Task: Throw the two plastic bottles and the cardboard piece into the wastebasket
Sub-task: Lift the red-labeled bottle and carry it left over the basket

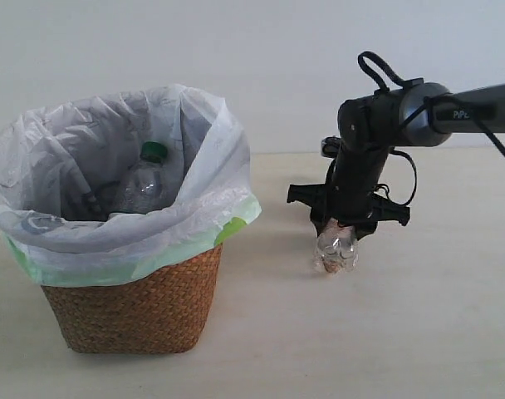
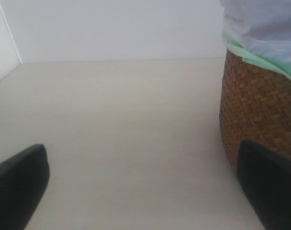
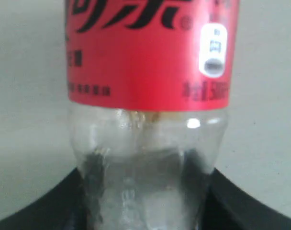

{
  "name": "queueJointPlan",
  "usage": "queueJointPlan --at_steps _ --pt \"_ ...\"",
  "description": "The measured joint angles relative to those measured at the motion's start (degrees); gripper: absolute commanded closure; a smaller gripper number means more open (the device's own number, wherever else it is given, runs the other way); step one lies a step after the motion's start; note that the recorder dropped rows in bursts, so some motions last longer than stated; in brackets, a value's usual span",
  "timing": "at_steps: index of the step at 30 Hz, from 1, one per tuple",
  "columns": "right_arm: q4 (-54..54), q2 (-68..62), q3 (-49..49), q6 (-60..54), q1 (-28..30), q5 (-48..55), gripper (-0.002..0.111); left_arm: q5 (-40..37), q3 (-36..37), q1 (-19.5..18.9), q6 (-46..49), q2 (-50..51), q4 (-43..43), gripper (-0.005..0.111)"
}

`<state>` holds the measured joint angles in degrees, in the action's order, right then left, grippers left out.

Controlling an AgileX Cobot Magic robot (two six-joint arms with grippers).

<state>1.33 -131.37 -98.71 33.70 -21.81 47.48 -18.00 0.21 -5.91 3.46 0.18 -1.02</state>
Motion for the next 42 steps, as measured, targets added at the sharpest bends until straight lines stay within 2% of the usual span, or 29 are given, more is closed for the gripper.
queueJointPlan --at_steps 5,23,28,37,42 --pt "-0.79 3.26 0.33 -4.53 0.0 0.92 0.108 0.0 0.0 0.0 0.0 0.0 0.0 -0.001" --pt "-0.79 30.25 0.39 -17.36 -0.64 -1.37 0.108 0.0 0.0 0.0 0.0 0.0 0.0 -0.001" --pt "-1.33 35.98 0.39 -18.23 -2.94 -5.0 0.108 0.0 0.0 0.0 0.0 0.0 0.0 -0.001" --pt "-2.43 38.07 0.39 -20.16 -11.7 -13.14 0.108 0.0 0.0 0.0 0.0 0.0 0.0 -0.001" --pt "-2.68 37.0 0.39 -20.16 -12.02 -12.28 0.108 0.0 0.0 0.0 0.0 0.0 0.0 -0.001"
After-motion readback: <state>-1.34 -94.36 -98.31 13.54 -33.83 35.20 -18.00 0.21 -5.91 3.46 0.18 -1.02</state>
